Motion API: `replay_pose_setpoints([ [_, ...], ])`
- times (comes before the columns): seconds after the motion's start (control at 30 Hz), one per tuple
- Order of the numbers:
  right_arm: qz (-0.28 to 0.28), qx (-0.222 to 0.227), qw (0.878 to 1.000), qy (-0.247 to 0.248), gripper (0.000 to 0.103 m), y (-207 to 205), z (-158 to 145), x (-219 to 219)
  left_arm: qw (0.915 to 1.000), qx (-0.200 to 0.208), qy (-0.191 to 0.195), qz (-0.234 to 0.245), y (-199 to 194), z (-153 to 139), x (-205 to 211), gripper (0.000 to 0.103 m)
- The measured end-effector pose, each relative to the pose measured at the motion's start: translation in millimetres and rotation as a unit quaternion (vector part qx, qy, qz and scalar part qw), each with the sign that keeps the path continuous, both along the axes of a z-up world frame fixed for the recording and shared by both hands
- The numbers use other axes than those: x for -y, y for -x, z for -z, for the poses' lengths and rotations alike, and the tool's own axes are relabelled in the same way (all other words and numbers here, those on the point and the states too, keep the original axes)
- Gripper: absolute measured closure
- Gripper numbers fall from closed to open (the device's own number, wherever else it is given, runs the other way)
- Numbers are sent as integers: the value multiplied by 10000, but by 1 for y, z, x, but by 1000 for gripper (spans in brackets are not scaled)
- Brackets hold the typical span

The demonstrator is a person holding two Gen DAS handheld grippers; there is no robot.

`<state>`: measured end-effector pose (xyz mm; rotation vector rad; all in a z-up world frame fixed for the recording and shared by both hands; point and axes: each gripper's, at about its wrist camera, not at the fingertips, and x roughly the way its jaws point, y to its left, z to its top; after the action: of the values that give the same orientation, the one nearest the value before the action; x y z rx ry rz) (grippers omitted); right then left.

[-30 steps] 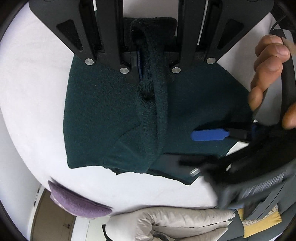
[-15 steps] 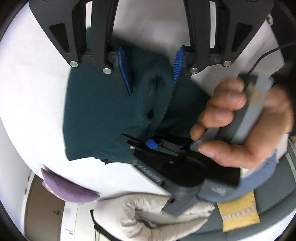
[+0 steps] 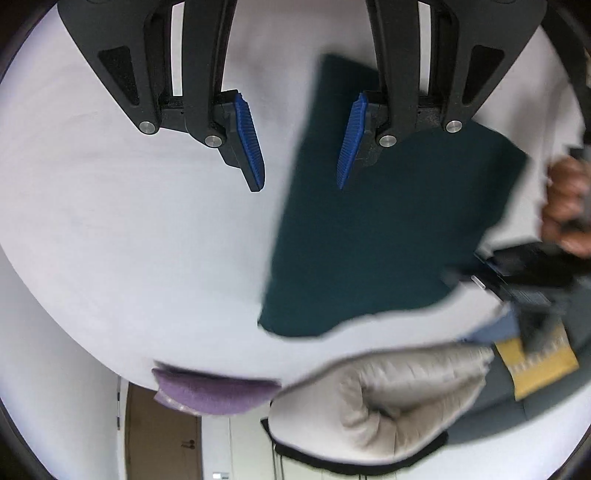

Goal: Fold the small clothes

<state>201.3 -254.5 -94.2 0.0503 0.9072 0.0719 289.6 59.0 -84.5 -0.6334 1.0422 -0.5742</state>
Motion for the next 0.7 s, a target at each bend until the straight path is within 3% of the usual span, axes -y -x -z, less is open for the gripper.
replay_pose_setpoints([
  [0.13,-212,-53,9998,-25,64,-14,14,-25,9998,-64,-129,-163,-4,4,-33,91],
  [0.37,-690,9,9964,500,62,-12,8,-84,9990,-204,-126,-371,-4,27,-72,91],
  [0.5,-666,-9,9966,480,61,7,3,-103,9981,-332,-102,-506,-3,51,-69,91],
  [0.57,-705,-63,9959,568,56,6,9,-106,9973,-414,-127,-595,-6,62,-66,89],
  [0.7,-754,-33,9941,784,53,-12,27,-126,9961,-343,-231,-776,-2,59,-65,83],
])
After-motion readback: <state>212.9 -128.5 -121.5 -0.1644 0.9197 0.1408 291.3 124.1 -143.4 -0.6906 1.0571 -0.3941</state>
